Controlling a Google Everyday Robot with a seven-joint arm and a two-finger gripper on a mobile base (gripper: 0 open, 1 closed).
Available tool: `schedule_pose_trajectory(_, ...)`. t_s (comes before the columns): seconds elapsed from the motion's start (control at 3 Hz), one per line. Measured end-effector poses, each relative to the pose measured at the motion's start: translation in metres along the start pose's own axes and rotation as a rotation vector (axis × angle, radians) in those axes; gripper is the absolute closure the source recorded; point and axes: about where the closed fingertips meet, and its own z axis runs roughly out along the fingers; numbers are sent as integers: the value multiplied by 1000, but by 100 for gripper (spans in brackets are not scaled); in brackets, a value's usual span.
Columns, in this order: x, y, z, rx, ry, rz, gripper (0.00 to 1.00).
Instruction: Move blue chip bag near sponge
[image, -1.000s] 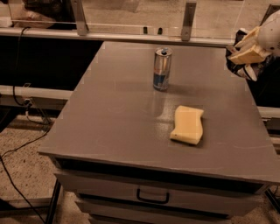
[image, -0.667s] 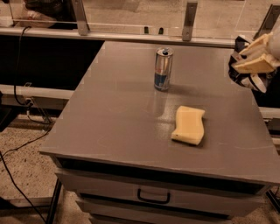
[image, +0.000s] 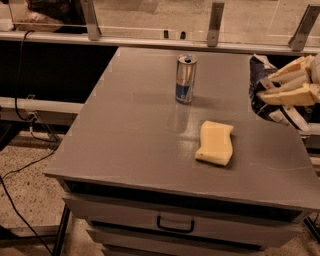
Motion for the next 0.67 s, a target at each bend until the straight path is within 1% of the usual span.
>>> schedule_pose_trajectory(0.33, -26, 21, 18, -65, -80, -83, 50)
schedule_pose_trajectory(0.67, -26, 20, 18, -64, -76, -79, 19)
